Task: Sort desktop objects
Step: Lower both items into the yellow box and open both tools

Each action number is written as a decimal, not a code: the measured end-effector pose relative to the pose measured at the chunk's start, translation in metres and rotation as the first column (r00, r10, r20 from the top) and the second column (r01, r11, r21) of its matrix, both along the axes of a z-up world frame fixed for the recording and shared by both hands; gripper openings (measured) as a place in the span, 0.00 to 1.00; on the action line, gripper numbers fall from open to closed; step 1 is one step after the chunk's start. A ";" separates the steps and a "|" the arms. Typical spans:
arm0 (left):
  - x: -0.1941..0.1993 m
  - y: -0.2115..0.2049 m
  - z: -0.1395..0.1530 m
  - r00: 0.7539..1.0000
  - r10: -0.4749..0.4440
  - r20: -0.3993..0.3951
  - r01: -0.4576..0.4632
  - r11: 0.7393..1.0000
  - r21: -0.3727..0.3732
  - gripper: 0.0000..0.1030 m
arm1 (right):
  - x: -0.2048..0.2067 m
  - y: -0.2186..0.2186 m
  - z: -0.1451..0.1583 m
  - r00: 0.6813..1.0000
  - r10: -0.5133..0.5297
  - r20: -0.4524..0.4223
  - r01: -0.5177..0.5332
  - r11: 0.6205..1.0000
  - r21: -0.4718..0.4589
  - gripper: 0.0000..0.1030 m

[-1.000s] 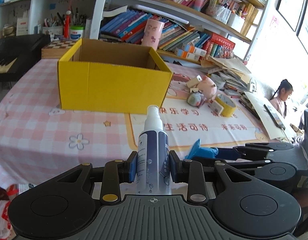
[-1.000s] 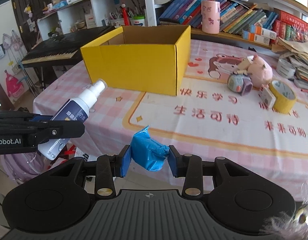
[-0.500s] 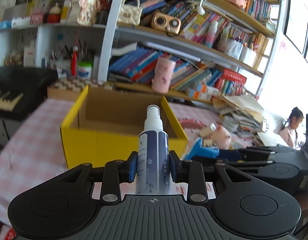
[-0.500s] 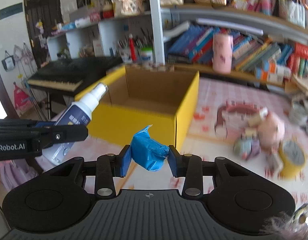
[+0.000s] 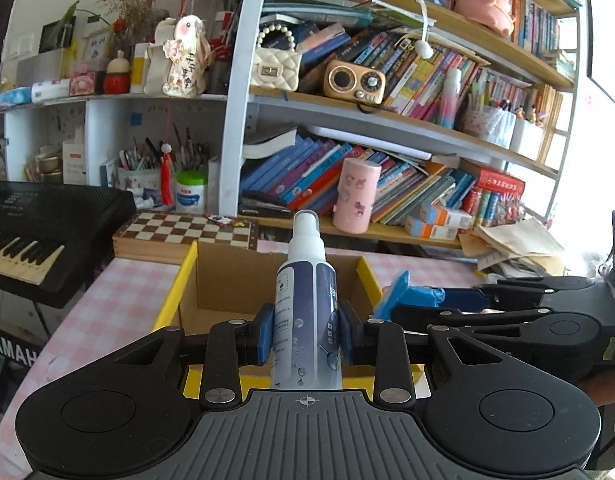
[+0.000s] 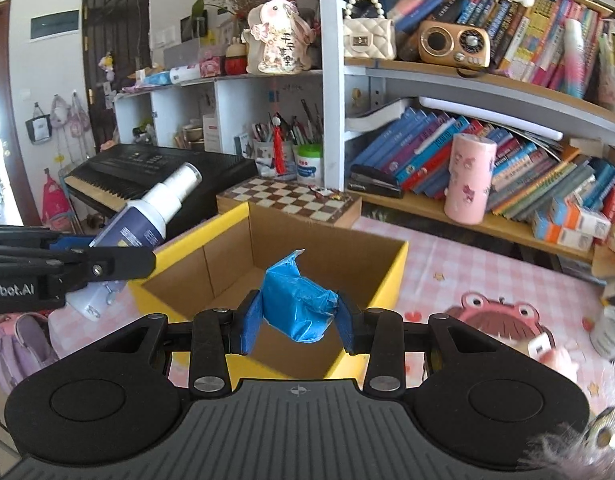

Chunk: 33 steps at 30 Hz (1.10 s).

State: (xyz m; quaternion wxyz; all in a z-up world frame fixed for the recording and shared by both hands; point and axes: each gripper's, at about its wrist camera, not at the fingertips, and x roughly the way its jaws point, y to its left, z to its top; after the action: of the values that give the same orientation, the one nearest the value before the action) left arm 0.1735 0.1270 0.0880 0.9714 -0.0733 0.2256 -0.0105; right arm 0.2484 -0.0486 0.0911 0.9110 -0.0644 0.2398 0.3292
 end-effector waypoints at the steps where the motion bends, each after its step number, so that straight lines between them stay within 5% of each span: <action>1: 0.005 -0.001 -0.001 1.000 0.001 -0.003 -0.001 1.000 0.001 0.30 | 0.005 0.001 0.000 1.000 0.009 0.001 -0.009 1.000 -0.001 0.35; 10: 0.055 -0.006 -0.005 1.000 0.026 -0.018 -0.025 0.999 0.031 0.30 | 0.054 0.010 -0.004 0.994 0.112 0.001 -0.112 0.992 -0.052 0.35; 17: 0.095 0.001 -0.024 0.992 0.053 -0.110 -0.051 0.999 0.017 0.30 | 0.095 0.023 -0.022 0.980 0.197 -0.009 -0.196 0.971 -0.135 0.35; 33: 0.152 0.015 -0.067 0.952 0.052 -0.302 -0.025 0.995 0.093 0.30 | 0.152 0.060 -0.059 0.928 0.370 -0.029 -0.355 0.861 -0.364 0.35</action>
State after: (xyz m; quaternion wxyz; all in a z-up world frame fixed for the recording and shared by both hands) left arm 0.3259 0.1422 0.0211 0.9274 -0.0354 0.3713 0.0299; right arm 0.3999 0.0116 0.0325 0.8099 -0.2823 0.2607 0.4431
